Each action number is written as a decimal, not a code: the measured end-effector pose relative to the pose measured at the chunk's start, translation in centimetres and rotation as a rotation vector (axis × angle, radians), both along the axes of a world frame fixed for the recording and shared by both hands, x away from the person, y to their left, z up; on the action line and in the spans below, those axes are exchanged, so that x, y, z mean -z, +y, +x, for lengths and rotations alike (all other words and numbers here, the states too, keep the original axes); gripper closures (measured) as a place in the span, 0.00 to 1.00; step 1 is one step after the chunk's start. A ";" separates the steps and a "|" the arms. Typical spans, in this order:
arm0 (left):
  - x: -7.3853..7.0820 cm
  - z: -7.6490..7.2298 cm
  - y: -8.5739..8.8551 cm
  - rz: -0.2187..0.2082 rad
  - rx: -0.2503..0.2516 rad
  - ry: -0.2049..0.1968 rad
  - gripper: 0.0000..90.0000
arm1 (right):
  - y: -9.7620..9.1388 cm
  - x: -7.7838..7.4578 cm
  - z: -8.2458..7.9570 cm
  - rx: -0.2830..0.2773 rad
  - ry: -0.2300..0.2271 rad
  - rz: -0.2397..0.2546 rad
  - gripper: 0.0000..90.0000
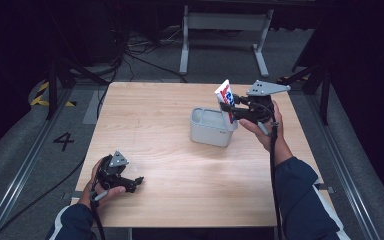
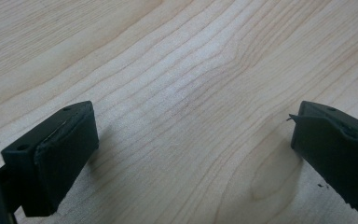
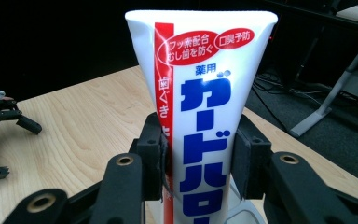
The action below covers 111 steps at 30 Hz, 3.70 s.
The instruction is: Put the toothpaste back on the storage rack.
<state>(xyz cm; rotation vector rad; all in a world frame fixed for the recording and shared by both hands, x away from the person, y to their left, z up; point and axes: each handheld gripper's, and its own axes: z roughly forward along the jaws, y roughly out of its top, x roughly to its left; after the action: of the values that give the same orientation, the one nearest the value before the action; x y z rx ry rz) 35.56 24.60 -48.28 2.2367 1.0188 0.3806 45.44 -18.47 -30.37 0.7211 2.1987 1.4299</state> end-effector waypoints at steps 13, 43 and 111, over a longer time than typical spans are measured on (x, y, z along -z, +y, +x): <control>0.0 0.0 0.0 -0.005 -0.004 0.005 0.01 | 1.1 0.0 1.0 -0.001 -0.011 -0.013 0.69; 0.0 0.0 0.0 -0.007 -0.003 0.006 0.01 | 4.0 0.4 3.0 -0.030 -0.008 -0.028 0.69; 0.0 0.1 0.0 0.002 0.006 -0.004 0.01 | 2.4 6.8 3.9 -0.057 0.124 -0.147 0.65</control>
<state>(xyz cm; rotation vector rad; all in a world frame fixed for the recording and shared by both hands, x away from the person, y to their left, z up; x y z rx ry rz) 35.63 24.63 -48.27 2.2396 1.0100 0.3839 49.30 -16.04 -37.12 0.7183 2.4084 1.2638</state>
